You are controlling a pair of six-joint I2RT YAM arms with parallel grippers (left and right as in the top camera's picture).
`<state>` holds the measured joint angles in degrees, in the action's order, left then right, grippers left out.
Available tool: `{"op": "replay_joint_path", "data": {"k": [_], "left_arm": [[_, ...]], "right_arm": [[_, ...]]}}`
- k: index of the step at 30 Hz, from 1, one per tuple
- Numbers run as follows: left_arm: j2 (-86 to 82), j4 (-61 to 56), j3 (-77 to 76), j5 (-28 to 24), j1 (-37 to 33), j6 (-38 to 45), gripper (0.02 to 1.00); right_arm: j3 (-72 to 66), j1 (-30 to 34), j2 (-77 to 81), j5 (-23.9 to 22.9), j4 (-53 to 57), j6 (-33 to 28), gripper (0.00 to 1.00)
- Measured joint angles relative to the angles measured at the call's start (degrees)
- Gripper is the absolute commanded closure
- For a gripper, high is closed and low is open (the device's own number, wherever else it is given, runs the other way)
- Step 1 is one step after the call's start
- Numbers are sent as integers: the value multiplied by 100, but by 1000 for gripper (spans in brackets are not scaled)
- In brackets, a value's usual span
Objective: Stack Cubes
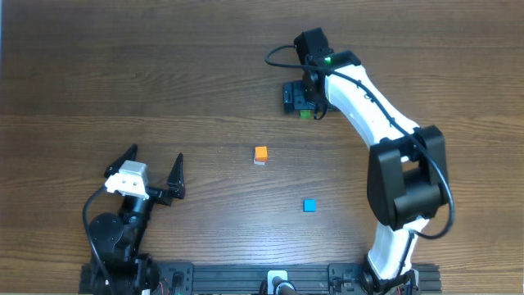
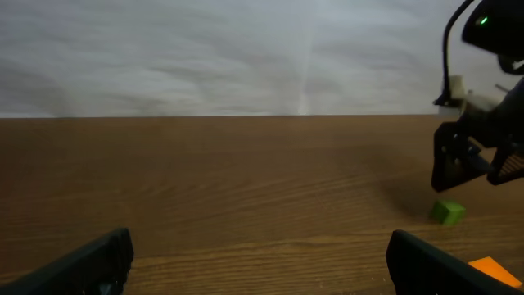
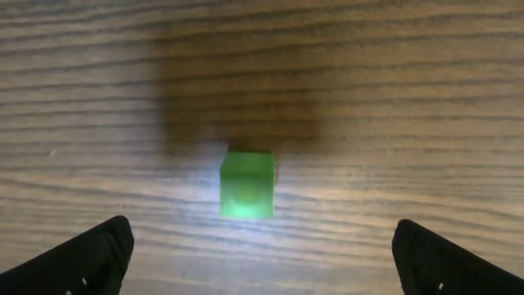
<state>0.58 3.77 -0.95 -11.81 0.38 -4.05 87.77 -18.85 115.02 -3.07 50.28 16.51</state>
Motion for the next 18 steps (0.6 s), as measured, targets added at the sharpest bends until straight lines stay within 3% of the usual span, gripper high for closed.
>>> {"op": "replay_joint_path", "data": {"k": [10,18], "left_arm": [[0,0,0,0,0,-2,18],[0,0,0,0,0,0,20]], "right_arm": [[52,0,682,-37,-122,-2,53],[55,0,721,-37,-146,42,457]]}}
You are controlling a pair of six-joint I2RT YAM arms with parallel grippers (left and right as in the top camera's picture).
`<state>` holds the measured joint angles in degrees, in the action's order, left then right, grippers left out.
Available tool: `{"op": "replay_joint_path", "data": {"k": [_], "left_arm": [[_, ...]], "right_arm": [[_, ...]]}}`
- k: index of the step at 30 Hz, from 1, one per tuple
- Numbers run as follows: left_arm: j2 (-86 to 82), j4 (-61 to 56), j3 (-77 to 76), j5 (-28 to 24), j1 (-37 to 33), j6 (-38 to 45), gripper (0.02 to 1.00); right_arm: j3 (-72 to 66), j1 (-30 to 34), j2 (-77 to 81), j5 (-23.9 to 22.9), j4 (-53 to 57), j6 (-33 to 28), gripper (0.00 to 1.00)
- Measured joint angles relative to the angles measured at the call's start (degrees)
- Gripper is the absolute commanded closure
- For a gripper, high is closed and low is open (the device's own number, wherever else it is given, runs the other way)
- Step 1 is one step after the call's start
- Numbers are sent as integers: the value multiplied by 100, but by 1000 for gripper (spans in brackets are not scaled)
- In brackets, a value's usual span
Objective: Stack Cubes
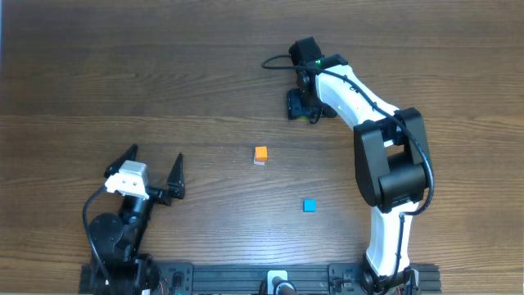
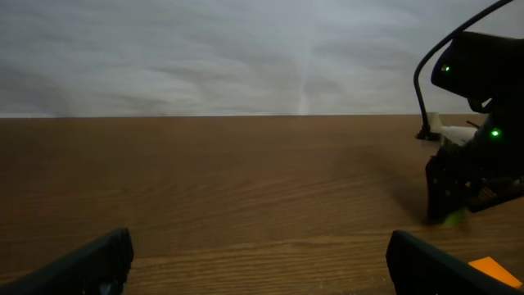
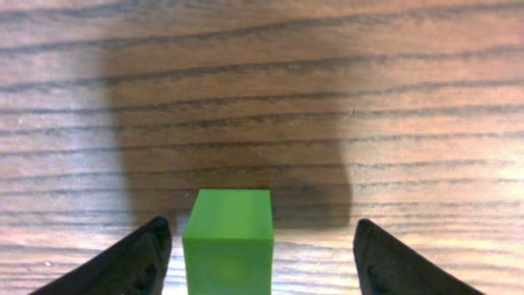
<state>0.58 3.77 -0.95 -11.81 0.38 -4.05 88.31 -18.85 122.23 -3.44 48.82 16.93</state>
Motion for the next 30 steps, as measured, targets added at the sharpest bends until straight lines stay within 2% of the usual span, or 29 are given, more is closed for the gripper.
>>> {"op": "replay_joint_path", "data": {"k": [4,11,17,21,26,30], "left_arm": [[0,0,0,0,0,0,20],[0,0,0,0,0,0,18],[0,0,0,0,0,0,18],[0,0,0,0,0,0,18],[0,0,0,0,0,0,18],[0,0,0,0,0,-2,18]], "right_arm": [[0,0,0,2,-4,2,599],[2,0,0,0,-2,17,711],[2,0,0,0,-2,61,759],[4,0,0,-2,-35,107,895],[94,0,0,0,50,127,976],[450,-7,0,0,501,129,989]]}}
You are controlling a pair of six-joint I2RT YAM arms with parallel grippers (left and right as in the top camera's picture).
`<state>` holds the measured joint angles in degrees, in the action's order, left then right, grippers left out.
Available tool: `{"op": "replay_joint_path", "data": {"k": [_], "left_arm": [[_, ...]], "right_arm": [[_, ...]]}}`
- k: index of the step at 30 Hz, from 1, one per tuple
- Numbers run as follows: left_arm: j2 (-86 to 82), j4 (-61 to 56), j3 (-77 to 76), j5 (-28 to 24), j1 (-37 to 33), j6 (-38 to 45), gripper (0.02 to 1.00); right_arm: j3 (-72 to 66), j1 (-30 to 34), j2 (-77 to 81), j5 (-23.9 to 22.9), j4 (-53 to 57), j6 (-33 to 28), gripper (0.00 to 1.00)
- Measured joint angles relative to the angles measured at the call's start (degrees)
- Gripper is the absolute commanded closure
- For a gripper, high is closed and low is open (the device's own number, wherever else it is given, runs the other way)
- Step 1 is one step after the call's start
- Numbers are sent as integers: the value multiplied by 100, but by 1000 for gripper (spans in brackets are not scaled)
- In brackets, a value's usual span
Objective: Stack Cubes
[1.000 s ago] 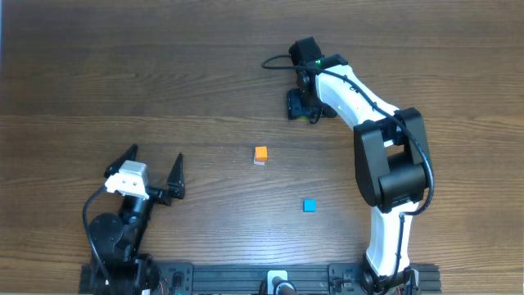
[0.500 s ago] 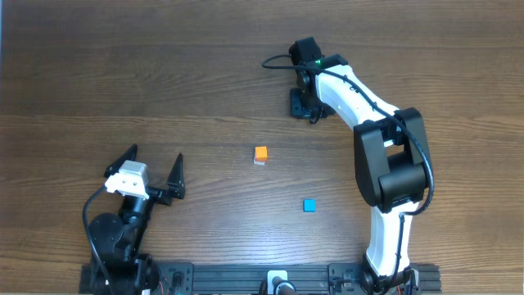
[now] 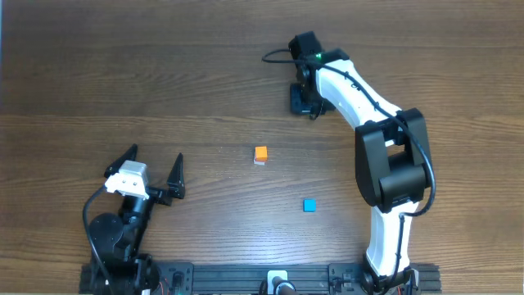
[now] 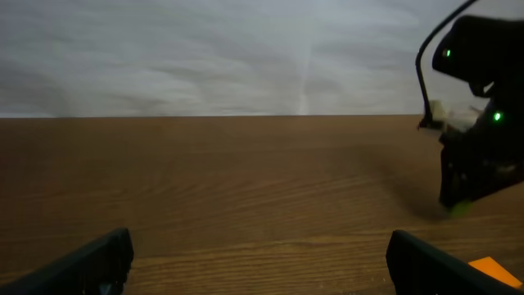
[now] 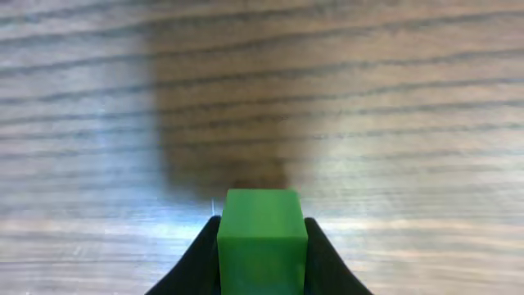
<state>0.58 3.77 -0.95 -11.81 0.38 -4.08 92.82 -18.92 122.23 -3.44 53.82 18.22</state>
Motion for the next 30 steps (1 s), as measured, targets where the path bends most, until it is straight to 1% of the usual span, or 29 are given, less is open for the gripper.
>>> {"op": "replay_joint_path", "data": {"k": [3,7,10,17,20,25,30], "left_arm": [[0,0,0,0,0,0,18],[0,0,0,0,0,2,18],[0,0,0,0,0,2,18],[0,0,0,0,0,0,18],[0,0,0,0,0,2,18],[0,0,0,0,0,2,18],[0,0,0,0,0,0,18]], "right_arm": [[374,-37,-26,-2,400,2,989],[715,-249,-251,-22,914,94,989],[828,-632,-586,-22,1217,234,989],[881,-1897,-907,-17,1657,717,989],[881,-2166,-907,-15,1768,920,989],[848,-2175,-907,-17,1888,1185,989],[498,-2168,-907,-11,1875,1377,989]]}}
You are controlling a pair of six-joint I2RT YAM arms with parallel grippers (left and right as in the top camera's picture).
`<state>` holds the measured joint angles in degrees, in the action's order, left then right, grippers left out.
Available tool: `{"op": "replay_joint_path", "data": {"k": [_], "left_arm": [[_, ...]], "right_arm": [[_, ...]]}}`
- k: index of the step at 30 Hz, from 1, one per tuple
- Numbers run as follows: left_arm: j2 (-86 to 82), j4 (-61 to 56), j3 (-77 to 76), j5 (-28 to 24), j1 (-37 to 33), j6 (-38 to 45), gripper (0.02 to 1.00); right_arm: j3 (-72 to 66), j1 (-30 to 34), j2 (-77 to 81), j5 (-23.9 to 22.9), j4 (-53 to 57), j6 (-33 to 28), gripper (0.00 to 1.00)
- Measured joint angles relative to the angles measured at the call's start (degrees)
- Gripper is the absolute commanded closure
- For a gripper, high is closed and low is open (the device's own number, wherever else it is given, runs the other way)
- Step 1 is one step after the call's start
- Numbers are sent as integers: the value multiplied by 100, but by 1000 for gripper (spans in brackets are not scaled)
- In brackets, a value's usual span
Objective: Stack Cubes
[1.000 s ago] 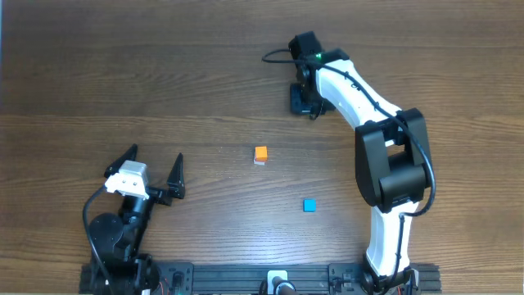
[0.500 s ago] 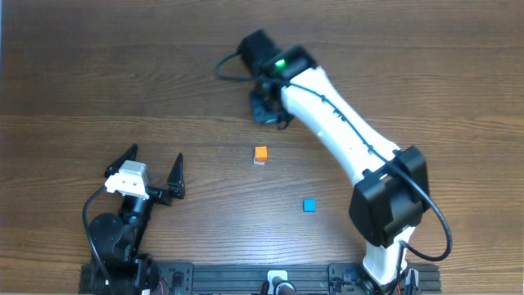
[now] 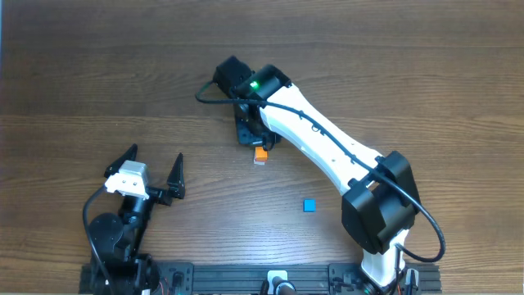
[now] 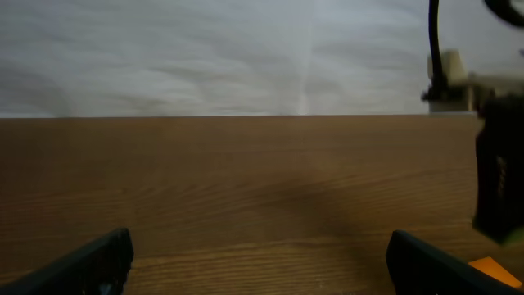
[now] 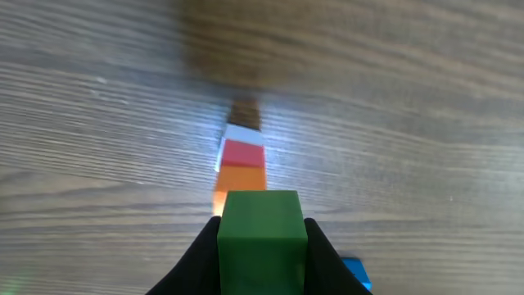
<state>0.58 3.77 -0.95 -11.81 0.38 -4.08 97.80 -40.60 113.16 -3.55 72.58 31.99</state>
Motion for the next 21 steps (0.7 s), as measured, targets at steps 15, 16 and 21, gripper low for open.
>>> {"op": "replay_joint_path", "data": {"k": [15,16,21], "left_arm": [[0,0,0,0,0,0,18],[0,0,0,0,0,2,18],[0,0,0,0,0,0,18]], "right_arm": [[-238,-157,0,146,-219,190,991],[-254,-157,0,149,-234,208,989],[-393,-157,0,170,-284,269,989]]}}
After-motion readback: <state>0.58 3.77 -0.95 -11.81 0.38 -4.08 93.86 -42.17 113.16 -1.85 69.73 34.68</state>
